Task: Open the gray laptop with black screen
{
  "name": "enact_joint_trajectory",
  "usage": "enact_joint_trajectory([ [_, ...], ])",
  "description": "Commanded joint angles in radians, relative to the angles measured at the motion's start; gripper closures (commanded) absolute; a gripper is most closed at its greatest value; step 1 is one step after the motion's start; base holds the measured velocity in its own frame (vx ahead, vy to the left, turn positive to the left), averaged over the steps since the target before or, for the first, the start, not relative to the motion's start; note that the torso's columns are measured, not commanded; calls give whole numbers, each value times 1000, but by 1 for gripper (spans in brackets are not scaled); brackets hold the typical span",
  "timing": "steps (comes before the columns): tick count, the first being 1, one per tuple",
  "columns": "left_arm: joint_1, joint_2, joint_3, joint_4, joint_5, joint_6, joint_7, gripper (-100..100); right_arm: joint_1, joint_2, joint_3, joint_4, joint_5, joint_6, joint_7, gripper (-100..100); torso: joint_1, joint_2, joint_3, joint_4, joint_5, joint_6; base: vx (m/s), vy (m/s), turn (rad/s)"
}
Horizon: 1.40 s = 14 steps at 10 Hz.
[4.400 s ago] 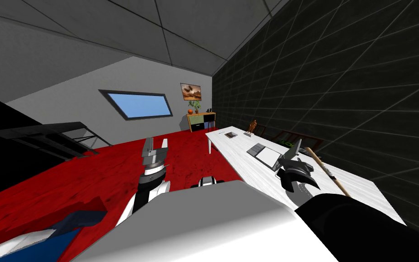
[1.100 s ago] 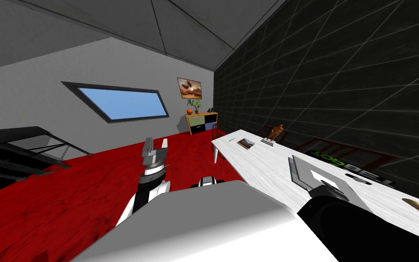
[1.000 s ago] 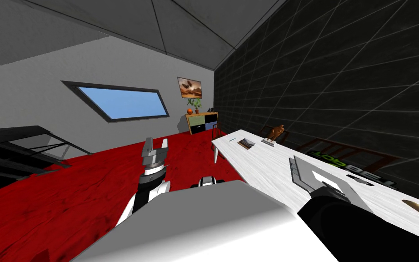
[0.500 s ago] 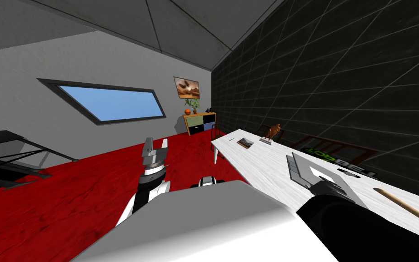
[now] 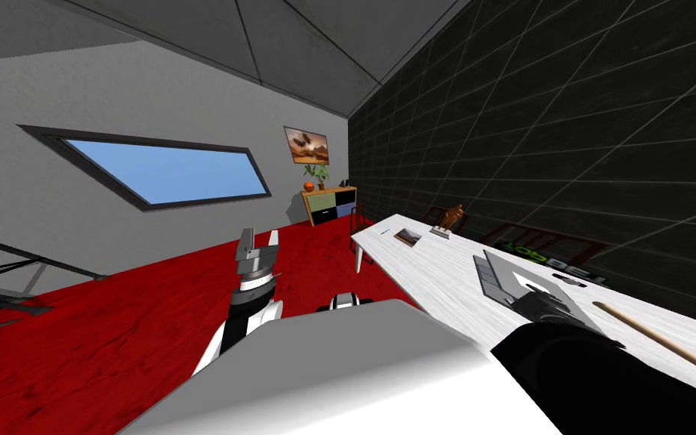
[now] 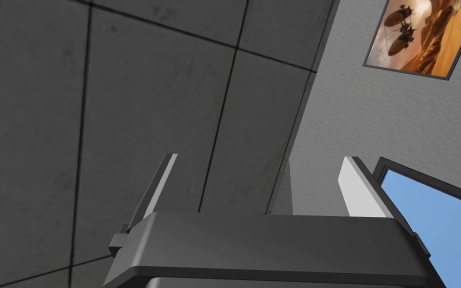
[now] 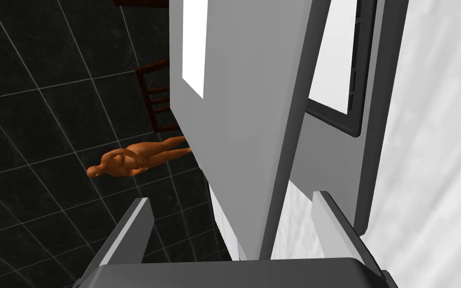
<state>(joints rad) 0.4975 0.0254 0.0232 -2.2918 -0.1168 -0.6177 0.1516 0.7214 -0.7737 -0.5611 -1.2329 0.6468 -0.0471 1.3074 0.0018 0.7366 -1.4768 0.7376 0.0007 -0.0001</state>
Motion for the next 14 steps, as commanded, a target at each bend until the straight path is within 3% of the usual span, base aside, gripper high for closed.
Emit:
enact_joint_trajectory([
  [1,0,0,0,0,0,0,0,0,-15,-6,-8,85,-24,-71,46,-100,-3,1,1,0,-1,0,6,6,16],
  [2,0,0,0,0,0,0,0,0,-15,-6,-8,103,-24,-71,46,-100,-5,3,2,1,-2,0,-3,-11,5],
  [3,0,0,0,0,0,0,0,0,-69,-51,-27,145,-70,-122,100,-100,-5,3,2,1,-2,0,40,58,-209],
  [6,0,0,0,0,0,0,0,0,-69,-59,-27,217,-112,-164,131,-100,-1,1,0,0,0,0,30,53,-21],
  [7,0,0,0,0,0,0,0,0,-119,-108,-45,259,-159,-214,180,-100,-4,3,2,1,-1,0,45,60,-184],
  [9,0,0,0,0,0,0,0,0,-122,-112,-45,332,-200,-257,217,-100,0,1,0,0,1,0,42,64,-59],
  [10,0,0,0,0,0,0,0,0,-175,-161,-64,372,-237,-300,260,-100,-1,2,1,1,1,0,43,102,-164],
  [11,0,0,0,0,0,0,0,0,-175,-165,-64,439,-266,-341,286,-100,3,2,0,1,5,0,52,88,-119],
  [12,0,0,0,0,0,0,0,0,-175,-165,-64,447,-289,-350,302,-100,3,1,0,1,3,0,27,38,7],
  [13,0,0,0,0,0,0,0,0,-228,-214,-82,497,-321,-395,342,-100,-2,2,1,1,0,0,38,76,-153],
  [14,0,0,0,0,0,0,0,0,-228,-218,-82,517,-351,-414,363,-100,-2,1,1,1,0,0,40,88,-110],
])
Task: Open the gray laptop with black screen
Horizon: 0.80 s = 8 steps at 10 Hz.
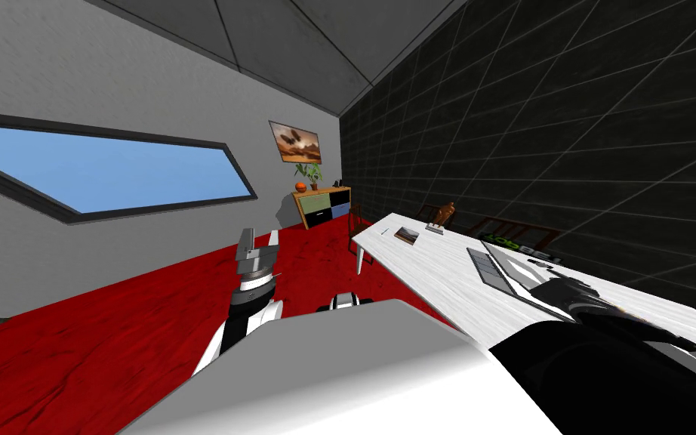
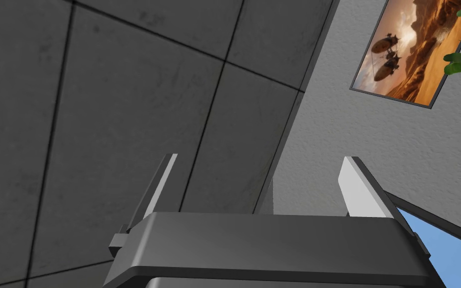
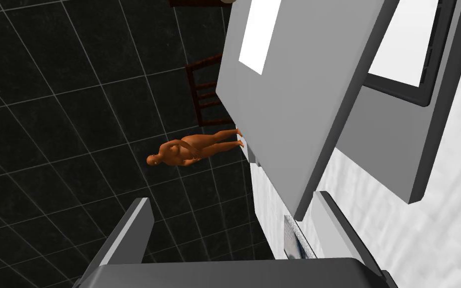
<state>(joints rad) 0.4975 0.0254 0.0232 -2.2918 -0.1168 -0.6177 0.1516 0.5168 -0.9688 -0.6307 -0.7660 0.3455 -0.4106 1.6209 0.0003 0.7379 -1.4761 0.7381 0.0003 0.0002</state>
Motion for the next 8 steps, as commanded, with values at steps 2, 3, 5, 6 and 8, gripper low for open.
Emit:
enact_joint_trajectory([
  [2,0,0,0,0,0,0,0,0,-24,-23,-13,70,-76,-79,74,-100,-2,1,0,0,-1,-1,15,31,10],
  [3,0,0,0,0,0,0,0,0,-24,-23,-13,95,-76,-79,74,-100,-4,1,1,0,-1,0,1,-5,5],
  [5,0,0,0,0,0,0,0,0,-23,-25,-12,83,-75,-77,72,0,-1,1,1,0,-1,0,0,0,0],
  [6,0,0,0,0,0,0,0,0,-23,-25,-12,82,-75,-77,72,0,0,0,0,0,0,0,0,0,0],
  [8,0,0,0,0,0,0,0,0,-23,-25,-12,82,-75,-77,72,0,0,0,0,0,0,0,0,0,0],
])
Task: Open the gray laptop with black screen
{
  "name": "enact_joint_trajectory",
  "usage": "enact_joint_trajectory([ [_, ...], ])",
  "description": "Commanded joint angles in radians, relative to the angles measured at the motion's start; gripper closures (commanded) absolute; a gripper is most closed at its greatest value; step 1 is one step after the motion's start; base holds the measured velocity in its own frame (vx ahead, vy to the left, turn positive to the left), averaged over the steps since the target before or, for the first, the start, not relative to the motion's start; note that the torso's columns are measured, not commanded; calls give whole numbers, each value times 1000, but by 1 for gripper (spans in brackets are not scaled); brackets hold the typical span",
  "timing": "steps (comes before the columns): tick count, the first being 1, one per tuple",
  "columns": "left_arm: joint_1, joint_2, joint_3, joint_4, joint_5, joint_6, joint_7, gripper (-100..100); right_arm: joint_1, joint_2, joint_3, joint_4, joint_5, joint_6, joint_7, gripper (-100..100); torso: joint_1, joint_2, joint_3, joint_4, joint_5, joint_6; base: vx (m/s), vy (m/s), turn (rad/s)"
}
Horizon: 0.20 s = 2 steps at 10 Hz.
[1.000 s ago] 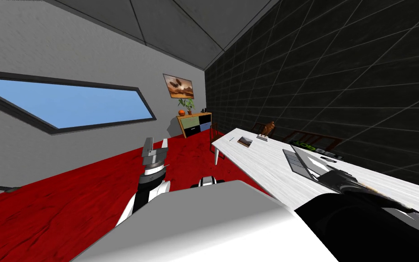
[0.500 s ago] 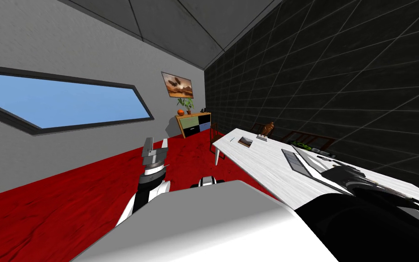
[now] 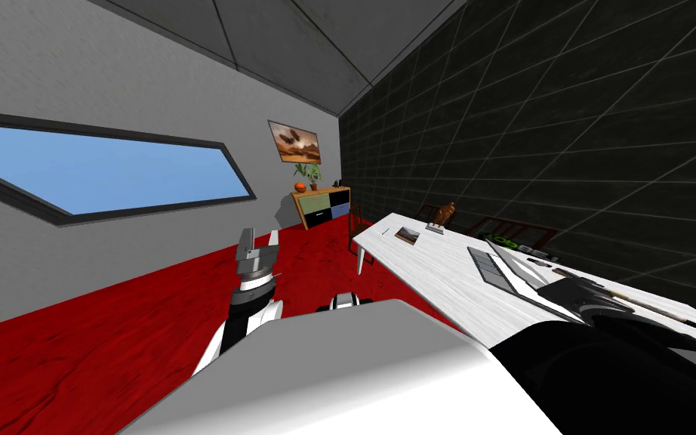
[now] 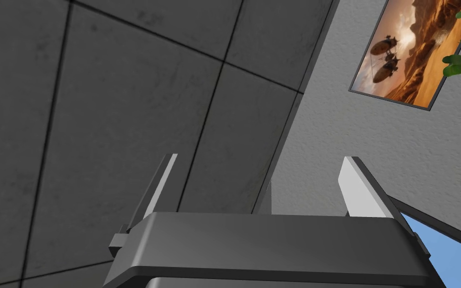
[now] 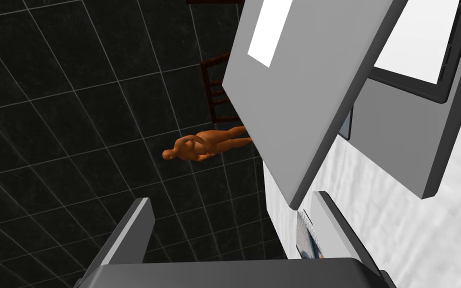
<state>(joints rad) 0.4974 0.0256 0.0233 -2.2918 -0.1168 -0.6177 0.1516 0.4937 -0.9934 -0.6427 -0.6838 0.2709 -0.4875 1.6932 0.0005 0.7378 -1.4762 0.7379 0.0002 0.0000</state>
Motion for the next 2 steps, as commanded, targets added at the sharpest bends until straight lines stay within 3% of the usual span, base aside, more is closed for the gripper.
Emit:
enact_joint_trajectory([
  [1,0,0,0,0,0,0,0,0,0,0,0,0,0,0,0,0,0,0,0,0,0,0,0,0,0],
  [2,0,0,0,0,0,0,0,0,0,0,0,0,0,0,0,0,0,0,0,0,0,0,0,0,0],
])
